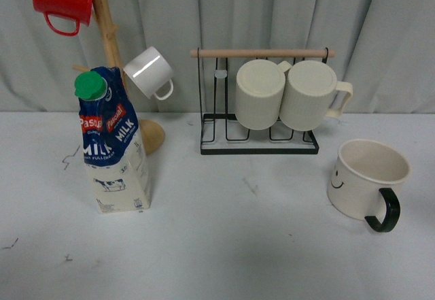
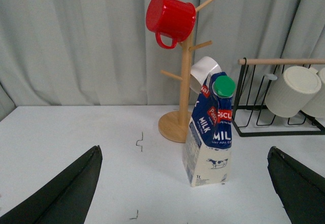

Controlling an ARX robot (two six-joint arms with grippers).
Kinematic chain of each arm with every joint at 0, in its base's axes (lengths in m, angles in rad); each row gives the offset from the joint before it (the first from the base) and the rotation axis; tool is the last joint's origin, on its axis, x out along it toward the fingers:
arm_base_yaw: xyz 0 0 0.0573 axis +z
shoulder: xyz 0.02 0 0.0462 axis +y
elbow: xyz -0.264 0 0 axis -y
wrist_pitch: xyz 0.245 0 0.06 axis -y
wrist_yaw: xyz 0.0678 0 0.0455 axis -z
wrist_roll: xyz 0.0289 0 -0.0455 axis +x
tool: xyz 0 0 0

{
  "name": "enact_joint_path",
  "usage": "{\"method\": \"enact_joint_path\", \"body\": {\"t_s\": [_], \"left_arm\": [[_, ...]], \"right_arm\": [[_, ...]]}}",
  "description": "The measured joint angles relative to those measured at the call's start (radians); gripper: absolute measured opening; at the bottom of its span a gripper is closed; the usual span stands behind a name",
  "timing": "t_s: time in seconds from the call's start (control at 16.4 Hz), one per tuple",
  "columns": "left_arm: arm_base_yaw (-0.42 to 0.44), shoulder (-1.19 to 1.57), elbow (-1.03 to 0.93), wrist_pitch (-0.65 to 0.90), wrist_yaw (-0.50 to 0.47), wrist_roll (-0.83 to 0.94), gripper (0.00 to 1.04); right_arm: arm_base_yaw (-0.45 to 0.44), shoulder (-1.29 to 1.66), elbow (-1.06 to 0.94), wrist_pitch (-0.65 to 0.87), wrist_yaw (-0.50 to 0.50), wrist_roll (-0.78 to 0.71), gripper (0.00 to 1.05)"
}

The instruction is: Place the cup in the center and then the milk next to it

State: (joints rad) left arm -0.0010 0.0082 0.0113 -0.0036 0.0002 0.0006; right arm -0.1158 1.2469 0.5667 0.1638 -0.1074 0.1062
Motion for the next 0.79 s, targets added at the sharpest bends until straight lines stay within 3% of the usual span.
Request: {"method": "enact_joint_path", "body": {"t_s": [0.37, 0.79], "left_arm": [[0.0, 0.0, 0.0, 0.0, 0.0, 0.0, 0.98], [0.0, 0.0, 0.0, 0.0, 0.0, 0.0, 0.98]], "right_arm": [[0.048, 0.438, 0.351, -0.138, -0.076, 0.153, 0.98], [0.124, 0.719, 0.566, -0.243, -0.031, 0.24, 0.98]]}}
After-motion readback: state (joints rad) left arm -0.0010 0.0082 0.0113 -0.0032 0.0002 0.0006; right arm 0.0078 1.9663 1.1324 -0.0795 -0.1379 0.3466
